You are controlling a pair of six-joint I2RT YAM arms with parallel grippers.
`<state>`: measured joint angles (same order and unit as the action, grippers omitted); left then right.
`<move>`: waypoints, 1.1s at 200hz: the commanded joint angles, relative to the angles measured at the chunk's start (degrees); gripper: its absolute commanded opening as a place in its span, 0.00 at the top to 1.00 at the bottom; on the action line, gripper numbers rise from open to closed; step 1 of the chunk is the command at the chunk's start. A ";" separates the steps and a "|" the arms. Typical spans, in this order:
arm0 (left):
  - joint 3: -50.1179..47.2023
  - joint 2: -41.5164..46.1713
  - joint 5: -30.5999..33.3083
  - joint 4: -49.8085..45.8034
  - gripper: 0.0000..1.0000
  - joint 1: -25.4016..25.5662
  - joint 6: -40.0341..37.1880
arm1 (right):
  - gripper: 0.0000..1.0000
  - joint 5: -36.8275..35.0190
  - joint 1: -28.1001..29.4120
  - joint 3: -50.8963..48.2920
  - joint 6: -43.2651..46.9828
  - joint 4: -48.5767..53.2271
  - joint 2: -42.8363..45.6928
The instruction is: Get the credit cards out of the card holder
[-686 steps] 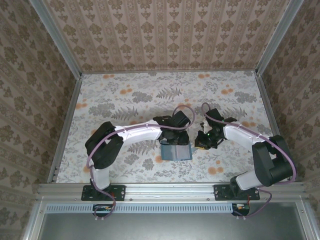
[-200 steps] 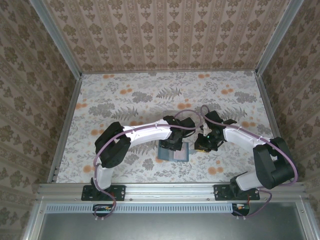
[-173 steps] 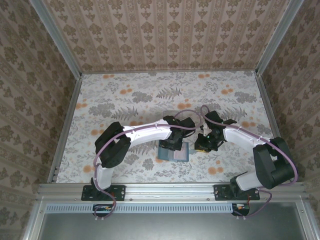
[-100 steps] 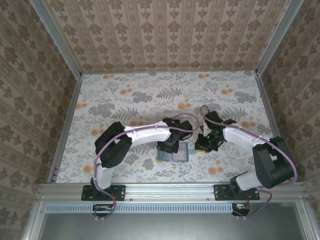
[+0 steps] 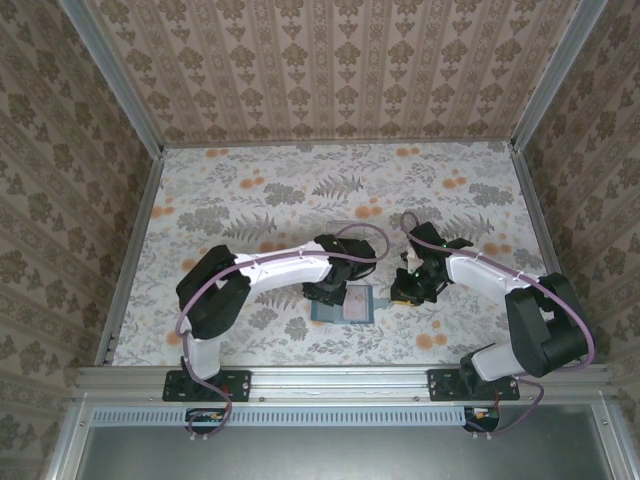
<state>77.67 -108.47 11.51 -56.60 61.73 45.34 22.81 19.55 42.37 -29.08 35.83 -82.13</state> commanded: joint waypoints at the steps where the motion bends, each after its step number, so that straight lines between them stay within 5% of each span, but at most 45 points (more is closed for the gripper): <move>1: -1.53 2.46 1.29 -1.86 0.76 -0.82 -1.01 | 0.84 -1.08 0.31 1.04 0.67 2.22 0.34; 156: -6.39 12.25 1.51 6.08 0.74 -2.49 -2.99 | 0.75 -2.68 0.40 2.89 0.43 5.54 2.85; 220: -5.60 13.45 -6.66 18.18 0.75 -2.20 -7.72 | 0.74 -3.20 0.87 5.12 -0.17 7.94 6.44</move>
<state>72.01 -96.90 9.19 -45.17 59.35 41.36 20.99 19.90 45.60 -28.71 40.71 -77.60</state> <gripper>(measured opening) 0.252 0.257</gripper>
